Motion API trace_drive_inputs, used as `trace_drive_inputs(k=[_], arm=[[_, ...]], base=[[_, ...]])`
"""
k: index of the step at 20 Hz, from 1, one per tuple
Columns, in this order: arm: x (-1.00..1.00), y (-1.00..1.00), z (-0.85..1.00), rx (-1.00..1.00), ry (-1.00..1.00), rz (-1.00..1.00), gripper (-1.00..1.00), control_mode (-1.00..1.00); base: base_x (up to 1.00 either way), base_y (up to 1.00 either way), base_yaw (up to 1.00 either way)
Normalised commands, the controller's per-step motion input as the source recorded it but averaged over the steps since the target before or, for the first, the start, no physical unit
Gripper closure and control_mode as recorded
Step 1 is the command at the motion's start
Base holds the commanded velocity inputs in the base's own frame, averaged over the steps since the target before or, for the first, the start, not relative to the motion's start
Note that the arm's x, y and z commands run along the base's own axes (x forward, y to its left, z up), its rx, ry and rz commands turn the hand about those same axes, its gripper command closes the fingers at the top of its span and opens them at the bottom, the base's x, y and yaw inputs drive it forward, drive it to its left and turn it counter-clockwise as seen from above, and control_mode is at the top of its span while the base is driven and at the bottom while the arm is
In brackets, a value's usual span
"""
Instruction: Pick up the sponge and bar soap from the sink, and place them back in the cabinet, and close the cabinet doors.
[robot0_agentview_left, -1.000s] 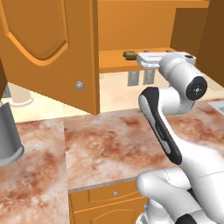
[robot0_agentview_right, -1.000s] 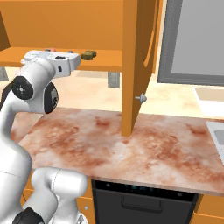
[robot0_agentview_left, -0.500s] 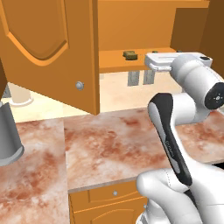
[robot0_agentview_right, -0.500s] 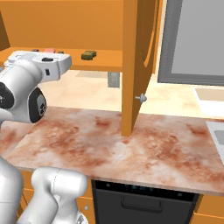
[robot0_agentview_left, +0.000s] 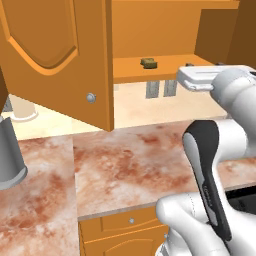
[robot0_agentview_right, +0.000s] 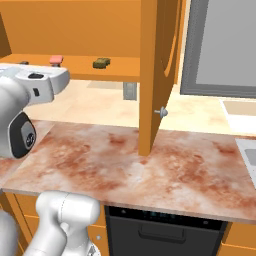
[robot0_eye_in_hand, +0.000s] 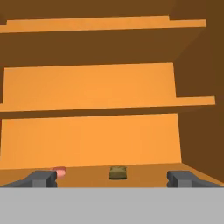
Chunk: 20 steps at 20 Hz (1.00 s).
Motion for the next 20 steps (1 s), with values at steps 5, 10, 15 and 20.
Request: trace_drive_inputs(k=[5,10,15,20], arm=[[-0.68,0.00,0.00,0.00,0.00,0.00,-1.00,-1.00],[-0.75,0.05,0.00,0.00,0.00,0.00,-1.00,-1.00],[-0.69,0.07,0.00,0.00,0.00,0.00,-1.00,-1.00],[-0.59,0.17,0.00,0.00,0.00,0.00,-1.00,-1.00]], base=[[0.00,0.00,0.00],[0.00,0.00,0.00],[0.00,0.00,0.00],[0.00,0.00,0.00]])
